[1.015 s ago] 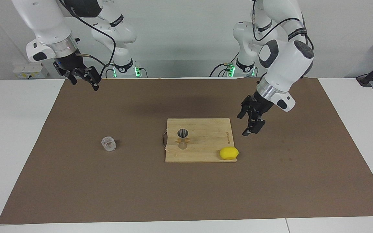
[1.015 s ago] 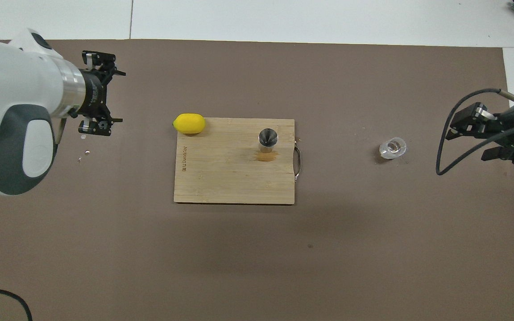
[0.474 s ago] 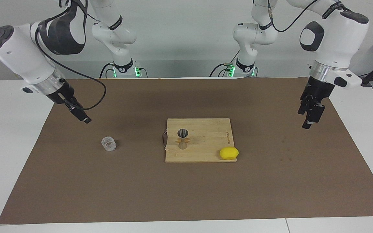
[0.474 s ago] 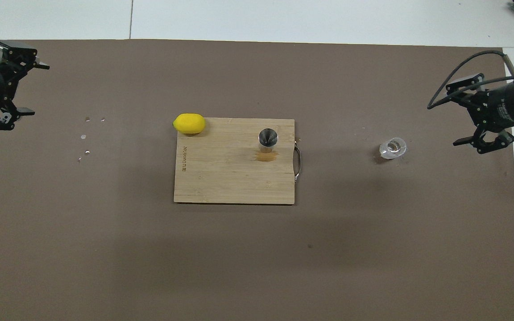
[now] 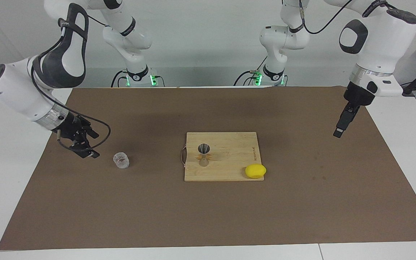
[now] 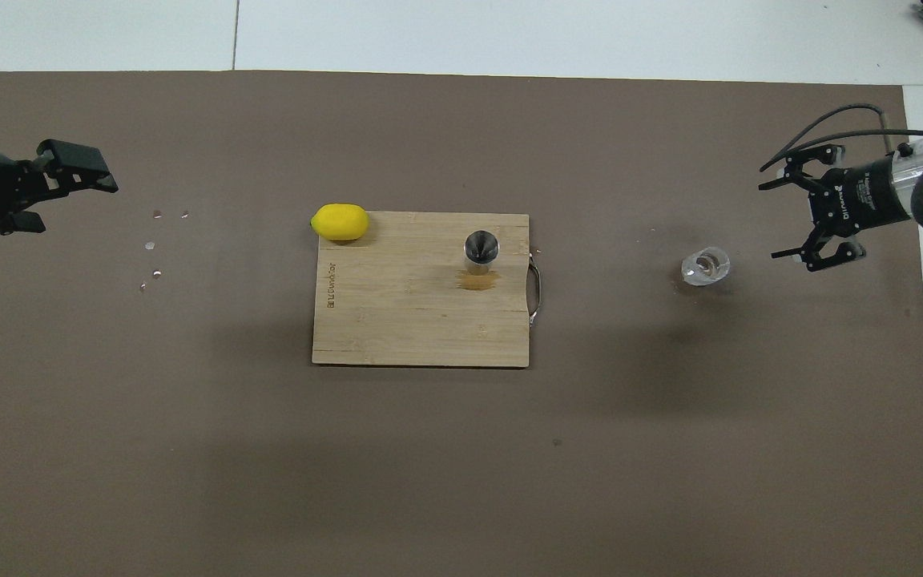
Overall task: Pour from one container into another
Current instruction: 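Lower the right gripper around the clear glass cup and close it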
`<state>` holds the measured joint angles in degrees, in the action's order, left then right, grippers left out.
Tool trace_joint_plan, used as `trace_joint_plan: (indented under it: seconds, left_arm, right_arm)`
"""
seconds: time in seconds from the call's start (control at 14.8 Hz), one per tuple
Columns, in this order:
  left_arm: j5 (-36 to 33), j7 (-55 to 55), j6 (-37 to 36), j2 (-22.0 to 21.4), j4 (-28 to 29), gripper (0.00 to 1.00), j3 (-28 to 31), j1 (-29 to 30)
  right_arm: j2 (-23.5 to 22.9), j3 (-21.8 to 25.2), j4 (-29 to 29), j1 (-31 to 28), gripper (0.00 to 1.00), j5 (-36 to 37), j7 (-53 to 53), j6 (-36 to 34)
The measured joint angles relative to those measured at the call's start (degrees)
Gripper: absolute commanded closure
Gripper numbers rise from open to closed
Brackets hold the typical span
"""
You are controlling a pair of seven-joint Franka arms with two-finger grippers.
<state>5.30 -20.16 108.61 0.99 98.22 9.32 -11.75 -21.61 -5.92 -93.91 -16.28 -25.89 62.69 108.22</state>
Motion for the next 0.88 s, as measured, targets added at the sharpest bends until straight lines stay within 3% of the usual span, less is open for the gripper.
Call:
trace_joint_plan:
  seconds: [0.27, 0.68, 0.88]
  left_arm:
    - [-0.32, 13.86, -9.82, -1.95, 0.00, 0.00, -9.29, 7.38]
    - [-2.34, 20.82, -21.78, -1.64, -5.74, 0.00, -10.56, 9.52]
    - [-2.55, 22.18, -23.21, -1.64, -7.42, 0.00, -14.39, 13.21]
  right_arm:
    - [-5.52, 0.04, -1.34, -4.23, 0.00, -7.62, -1.73, 0.44]
    - [-7.08, -0.03, -7.72, -4.92, 0.00, -15.69, -8.46, 1.19]
    - [-6.85, -0.36, -10.82, -4.43, 0.00, -19.35, -9.58, 3.30]
